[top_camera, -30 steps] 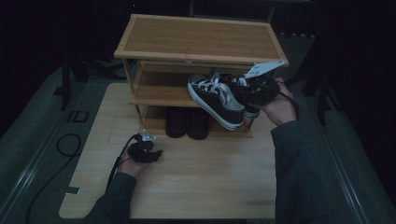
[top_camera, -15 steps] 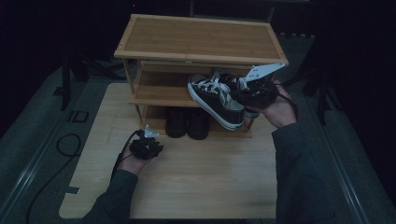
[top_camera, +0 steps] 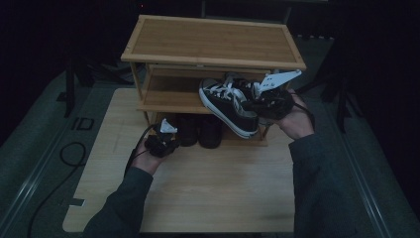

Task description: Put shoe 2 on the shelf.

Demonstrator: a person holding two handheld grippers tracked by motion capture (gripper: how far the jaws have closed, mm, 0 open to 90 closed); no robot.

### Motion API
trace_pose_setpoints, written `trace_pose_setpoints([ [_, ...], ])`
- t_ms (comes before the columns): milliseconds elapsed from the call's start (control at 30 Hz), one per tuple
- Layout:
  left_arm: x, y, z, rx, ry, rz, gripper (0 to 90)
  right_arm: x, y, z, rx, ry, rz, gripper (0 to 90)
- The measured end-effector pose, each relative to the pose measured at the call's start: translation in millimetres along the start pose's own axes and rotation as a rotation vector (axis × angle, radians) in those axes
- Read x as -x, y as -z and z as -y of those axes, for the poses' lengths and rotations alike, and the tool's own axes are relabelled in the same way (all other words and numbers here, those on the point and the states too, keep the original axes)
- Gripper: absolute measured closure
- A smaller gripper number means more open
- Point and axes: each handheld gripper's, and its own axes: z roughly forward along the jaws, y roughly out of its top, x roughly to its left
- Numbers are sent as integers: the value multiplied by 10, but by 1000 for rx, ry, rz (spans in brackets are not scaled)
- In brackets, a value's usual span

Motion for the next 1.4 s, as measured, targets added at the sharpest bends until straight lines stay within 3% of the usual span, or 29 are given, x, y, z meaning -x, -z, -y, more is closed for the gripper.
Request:
trace_pose_setpoints([
  [200,-12,50,-207,30,-13,4,900,-39,11,2,5,9,-15,898],
  [333,14,70,-355,37,-45,1,900,-82,21,-5,37,12,-65,898],
  [867,127,187,-836,92,-110,-17,900,-227,3,82,28,46,-116,899],
  [1400,154,156,-1065,116,-109,-27,900,-359,-107,305,-18,73,-161,899],
])
